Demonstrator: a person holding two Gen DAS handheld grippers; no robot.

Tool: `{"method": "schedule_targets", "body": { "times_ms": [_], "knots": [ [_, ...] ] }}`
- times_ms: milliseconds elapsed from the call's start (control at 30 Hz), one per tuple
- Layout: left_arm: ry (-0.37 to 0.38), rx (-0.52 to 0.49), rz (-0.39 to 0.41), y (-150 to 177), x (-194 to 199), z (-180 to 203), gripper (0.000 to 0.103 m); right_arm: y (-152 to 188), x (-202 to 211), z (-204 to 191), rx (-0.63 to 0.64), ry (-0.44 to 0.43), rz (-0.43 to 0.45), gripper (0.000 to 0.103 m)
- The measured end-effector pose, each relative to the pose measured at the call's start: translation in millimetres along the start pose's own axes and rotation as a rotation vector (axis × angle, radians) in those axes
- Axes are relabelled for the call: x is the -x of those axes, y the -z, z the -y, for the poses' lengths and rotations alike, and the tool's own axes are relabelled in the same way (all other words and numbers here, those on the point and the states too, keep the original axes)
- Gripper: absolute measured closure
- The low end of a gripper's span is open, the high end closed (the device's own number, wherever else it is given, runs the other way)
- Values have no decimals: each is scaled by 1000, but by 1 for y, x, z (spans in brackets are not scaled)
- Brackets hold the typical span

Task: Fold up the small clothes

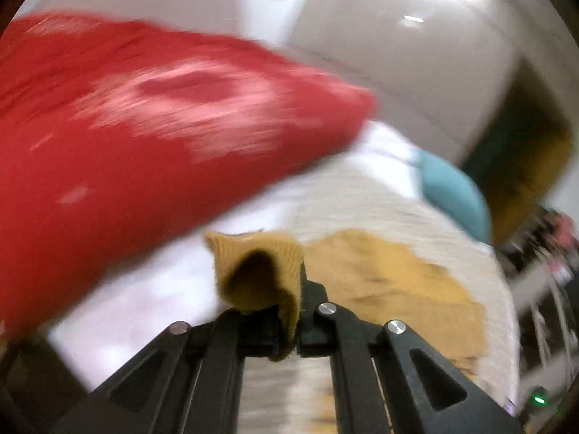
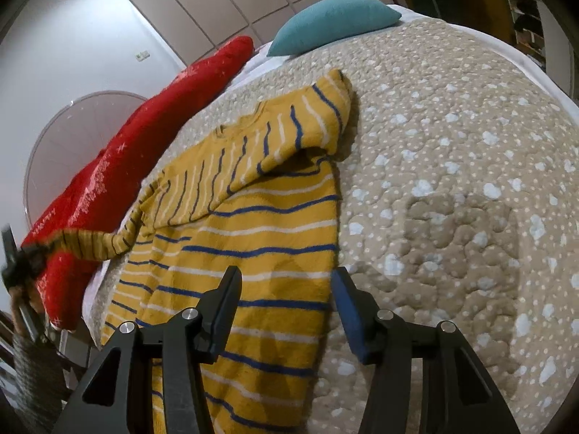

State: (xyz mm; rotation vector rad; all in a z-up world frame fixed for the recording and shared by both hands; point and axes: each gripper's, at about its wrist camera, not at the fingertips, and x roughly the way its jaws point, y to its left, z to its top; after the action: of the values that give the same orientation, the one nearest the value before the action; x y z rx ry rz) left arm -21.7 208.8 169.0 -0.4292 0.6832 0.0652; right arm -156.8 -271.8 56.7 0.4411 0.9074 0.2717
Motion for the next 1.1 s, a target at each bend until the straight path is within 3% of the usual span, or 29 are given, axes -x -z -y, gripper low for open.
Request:
{"method": "schedule_targets", "body": {
  "times_ms": [167, 267, 333, 367, 400, 467, 567, 800, 867, 933, 1100],
  "knots": [
    [264, -224, -100, 2, -50, 168, 98, 3, 11, 15, -34, -3, 20, 46],
    [419, -339, -281, 31, -100, 252, 90, 2, 19, 26, -52, 11, 35, 46],
    [478, -331, -410, 51, -132, 280, 70, -1, 25, 32, -62, 26, 45, 46],
    [499, -309, -440, 57, -140, 284, 68, -3, 29, 35, -67, 30, 52, 46],
    [525, -287, -456, 59, -145, 283, 65, -5, 32, 37, -66, 34, 58, 46],
    [554, -272, -447, 65, -135, 271, 48, -11, 36, 36, -47, 42, 68, 46],
    [488, -269, -372, 58, -122, 239, 36, -26, 32, 22, 2, 25, 71, 46],
    [40, -241, -274, 50, -136, 138, 34, -63, -18, -34, 75, -43, 54, 46],
    [35, -199, -284, 55, -130, 111, 34, -66, -28, -39, 45, -47, 50, 46],
    [49, -173, -278, 65, -120, 96, 34, -61, -29, -39, 36, 12, 64, 46],
    [-1, -234, -238, 99, -99, 105, 33, -55, -23, -11, 34, 192, 56, 46]
  ]
}}
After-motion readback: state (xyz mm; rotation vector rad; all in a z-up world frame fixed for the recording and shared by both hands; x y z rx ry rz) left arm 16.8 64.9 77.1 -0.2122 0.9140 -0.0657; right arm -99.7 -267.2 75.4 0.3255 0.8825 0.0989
